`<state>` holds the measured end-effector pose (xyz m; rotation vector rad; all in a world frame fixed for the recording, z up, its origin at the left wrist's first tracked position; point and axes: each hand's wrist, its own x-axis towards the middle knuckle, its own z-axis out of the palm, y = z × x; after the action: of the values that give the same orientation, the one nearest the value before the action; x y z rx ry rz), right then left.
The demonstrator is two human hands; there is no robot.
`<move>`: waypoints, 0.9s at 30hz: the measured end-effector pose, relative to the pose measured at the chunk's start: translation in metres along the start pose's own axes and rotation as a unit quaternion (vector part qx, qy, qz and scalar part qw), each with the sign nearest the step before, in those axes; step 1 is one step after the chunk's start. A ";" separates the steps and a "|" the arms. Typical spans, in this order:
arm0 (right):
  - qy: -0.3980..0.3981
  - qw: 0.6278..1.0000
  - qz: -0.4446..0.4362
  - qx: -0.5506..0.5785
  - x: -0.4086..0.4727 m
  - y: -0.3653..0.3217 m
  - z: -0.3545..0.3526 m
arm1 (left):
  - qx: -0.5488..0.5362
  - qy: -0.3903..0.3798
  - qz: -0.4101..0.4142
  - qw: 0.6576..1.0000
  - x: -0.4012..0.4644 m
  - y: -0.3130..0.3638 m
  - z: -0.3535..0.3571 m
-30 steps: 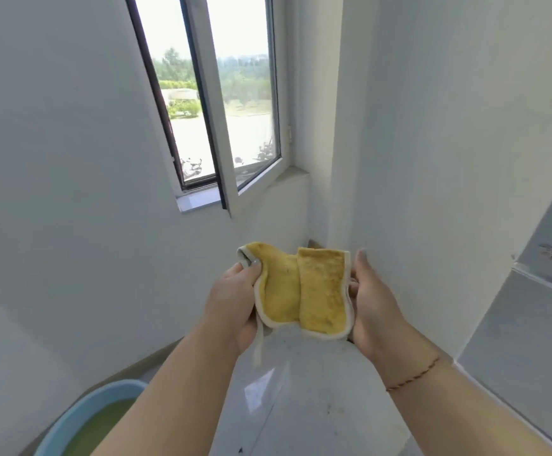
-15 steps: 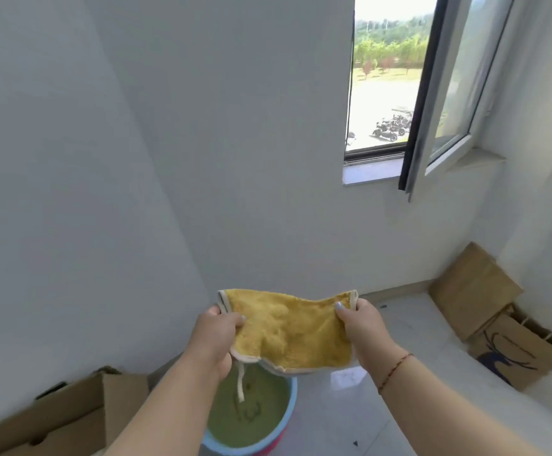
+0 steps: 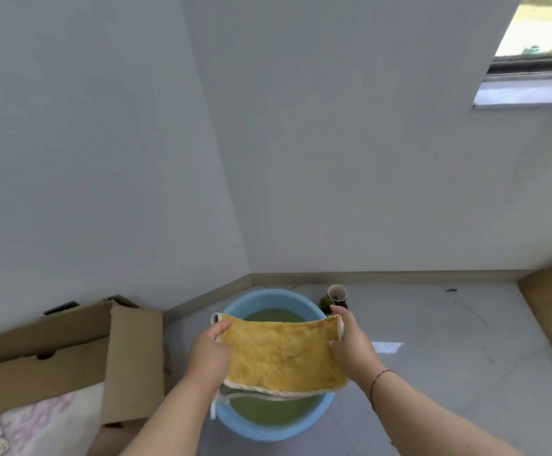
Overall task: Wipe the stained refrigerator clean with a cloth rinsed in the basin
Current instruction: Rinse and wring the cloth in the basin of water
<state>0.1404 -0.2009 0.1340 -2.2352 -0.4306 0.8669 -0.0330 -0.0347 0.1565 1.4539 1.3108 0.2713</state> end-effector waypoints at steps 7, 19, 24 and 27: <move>-0.048 0.971 -0.073 -0.221 0.120 0.093 0.113 | 0.154 -0.006 0.029 0.988 0.103 -0.143 0.070; -0.095 0.864 -0.089 -0.487 0.228 0.167 0.230 | 0.320 -0.121 -0.093 0.935 0.214 -0.272 0.134; -0.086 0.963 -0.009 -0.254 0.226 0.159 0.248 | 0.040 -0.120 -0.198 0.972 0.208 -0.258 0.138; -0.146 0.986 0.003 -0.076 0.204 0.137 0.251 | -0.196 -0.178 -0.243 0.933 0.200 -0.240 0.134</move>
<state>0.1223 -0.0703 -0.1918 -2.2518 -0.6449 1.2076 0.0060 0.0004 -0.1793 0.7651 1.1873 -0.0594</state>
